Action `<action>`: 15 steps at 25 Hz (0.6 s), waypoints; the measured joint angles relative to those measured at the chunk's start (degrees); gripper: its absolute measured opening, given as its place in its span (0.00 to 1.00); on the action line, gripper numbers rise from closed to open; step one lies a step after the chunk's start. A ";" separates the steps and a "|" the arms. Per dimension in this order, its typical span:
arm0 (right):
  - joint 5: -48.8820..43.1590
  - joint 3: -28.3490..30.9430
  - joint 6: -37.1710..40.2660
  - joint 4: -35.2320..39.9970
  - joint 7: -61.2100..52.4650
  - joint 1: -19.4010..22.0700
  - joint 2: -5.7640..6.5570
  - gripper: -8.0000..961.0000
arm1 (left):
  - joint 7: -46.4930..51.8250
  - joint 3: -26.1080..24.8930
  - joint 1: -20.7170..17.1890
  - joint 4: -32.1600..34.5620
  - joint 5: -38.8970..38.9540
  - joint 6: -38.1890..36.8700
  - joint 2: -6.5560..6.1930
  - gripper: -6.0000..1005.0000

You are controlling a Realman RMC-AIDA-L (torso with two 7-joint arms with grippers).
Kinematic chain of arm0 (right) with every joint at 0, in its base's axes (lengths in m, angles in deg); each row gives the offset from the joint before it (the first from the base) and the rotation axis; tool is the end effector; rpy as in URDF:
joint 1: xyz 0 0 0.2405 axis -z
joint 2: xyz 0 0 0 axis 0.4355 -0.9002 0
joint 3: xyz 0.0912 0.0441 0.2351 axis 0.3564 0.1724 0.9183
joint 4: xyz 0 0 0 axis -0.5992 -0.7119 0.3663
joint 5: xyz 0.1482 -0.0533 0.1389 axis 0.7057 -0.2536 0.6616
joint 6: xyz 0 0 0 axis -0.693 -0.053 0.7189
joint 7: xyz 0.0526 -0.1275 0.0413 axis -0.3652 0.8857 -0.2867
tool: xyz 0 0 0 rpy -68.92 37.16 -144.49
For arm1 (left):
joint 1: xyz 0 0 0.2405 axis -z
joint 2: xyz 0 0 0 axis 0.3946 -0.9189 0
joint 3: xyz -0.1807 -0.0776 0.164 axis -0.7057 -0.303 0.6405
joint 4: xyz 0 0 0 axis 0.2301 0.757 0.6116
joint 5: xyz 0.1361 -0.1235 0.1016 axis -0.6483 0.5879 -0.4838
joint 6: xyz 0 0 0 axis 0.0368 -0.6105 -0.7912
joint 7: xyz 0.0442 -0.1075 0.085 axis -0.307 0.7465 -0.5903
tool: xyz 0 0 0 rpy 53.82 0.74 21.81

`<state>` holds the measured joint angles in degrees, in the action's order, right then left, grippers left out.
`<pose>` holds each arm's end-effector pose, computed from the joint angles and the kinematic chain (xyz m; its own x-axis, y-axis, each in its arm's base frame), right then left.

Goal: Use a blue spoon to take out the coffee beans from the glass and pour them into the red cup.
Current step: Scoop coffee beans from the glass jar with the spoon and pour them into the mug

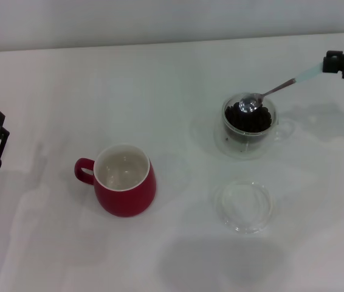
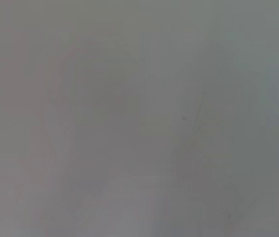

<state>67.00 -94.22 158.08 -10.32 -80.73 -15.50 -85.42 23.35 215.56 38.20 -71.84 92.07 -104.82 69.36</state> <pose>0.3081 0.3255 0.1340 0.7272 -0.3979 -0.5594 -0.6161 -0.7377 -0.2761 -0.3180 0.2520 -0.0426 0.5276 -0.0824 0.8455 0.8139 -0.2359 -0.5309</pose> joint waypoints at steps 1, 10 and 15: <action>-0.39 0.00 -0.71 -0.13 0.39 -0.01 -0.31 0.17 | 0.00 0.00 0.04 -0.02 0.00 0.00 0.00 0.71; -2.32 0.00 -4.09 -0.31 2.34 -0.25 -1.48 0.18 | 0.00 0.00 0.50 -0.04 0.00 0.00 0.00 0.71; -2.67 0.00 -4.48 -0.28 2.26 -0.32 -1.86 0.18 | 0.00 0.00 0.51 0.03 0.01 0.04 0.00 0.71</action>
<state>64.33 -94.22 153.61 -10.60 -78.48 -15.83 -87.28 23.35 215.56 38.71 -71.81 92.08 -104.78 69.36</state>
